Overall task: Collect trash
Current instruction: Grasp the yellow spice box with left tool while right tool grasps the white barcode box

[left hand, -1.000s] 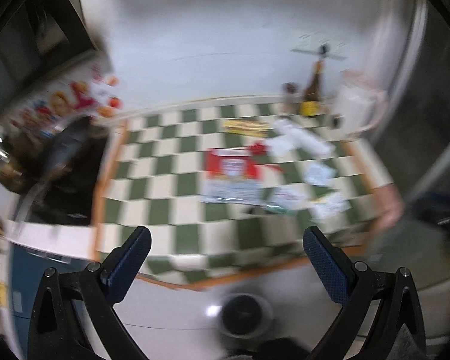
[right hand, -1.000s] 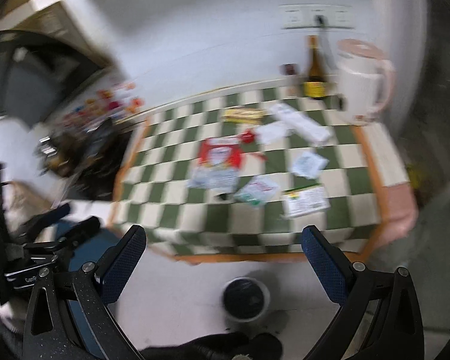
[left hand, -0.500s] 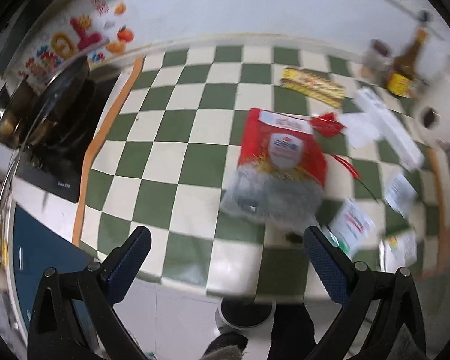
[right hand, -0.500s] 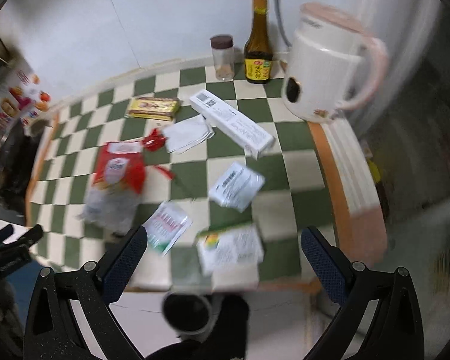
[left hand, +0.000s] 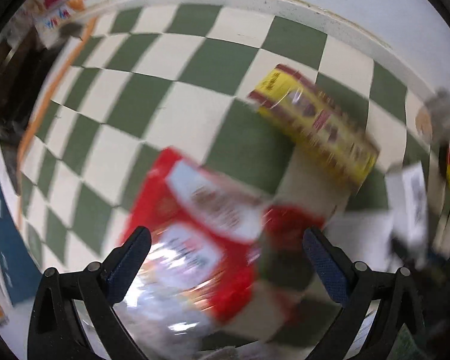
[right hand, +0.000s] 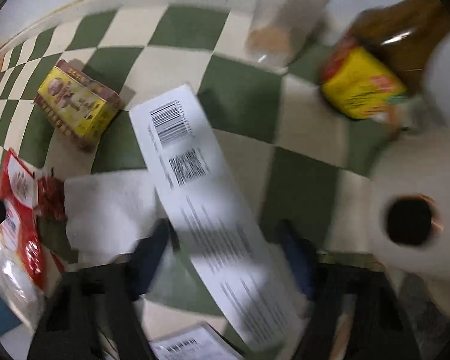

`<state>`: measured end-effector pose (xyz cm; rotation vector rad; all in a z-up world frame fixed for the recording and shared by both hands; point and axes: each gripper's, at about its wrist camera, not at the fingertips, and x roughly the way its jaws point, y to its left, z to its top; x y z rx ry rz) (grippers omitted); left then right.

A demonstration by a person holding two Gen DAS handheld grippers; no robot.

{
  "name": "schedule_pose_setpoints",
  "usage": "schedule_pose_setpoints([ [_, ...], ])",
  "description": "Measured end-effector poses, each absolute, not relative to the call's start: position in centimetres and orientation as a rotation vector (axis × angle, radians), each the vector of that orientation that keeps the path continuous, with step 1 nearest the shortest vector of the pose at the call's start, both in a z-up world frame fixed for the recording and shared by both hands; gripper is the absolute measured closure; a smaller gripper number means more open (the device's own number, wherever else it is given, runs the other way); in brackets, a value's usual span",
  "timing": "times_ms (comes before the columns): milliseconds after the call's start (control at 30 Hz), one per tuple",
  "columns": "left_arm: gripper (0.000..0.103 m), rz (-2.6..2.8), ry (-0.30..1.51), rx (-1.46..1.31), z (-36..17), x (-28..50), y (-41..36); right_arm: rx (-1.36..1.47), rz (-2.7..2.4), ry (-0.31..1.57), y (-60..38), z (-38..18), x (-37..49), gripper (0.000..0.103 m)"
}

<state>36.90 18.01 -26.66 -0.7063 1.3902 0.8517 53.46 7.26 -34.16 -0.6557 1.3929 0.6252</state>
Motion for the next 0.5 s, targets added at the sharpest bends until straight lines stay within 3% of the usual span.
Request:
schedule_pose_setpoints([
  [300,0.002,0.773,1.253,-1.253,-30.4,41.7,21.5,-0.535,0.478,1.341,6.3,-35.1,58.0,0.044],
  [400,0.009,0.810,1.245,-1.153,-29.6,43.5,21.3,-0.500,0.444,1.330,5.9,-35.4,58.9,0.044],
  [467,0.029,0.835,1.276,-1.003,-28.6,44.3,20.7,-0.472,0.442,1.344,5.3,-35.7,59.4,0.044],
  [500,0.031,0.822,1.287,-0.930,-28.1,44.5,20.2,-0.467,0.443,1.351,5.0,-35.9,59.7,0.044],
])
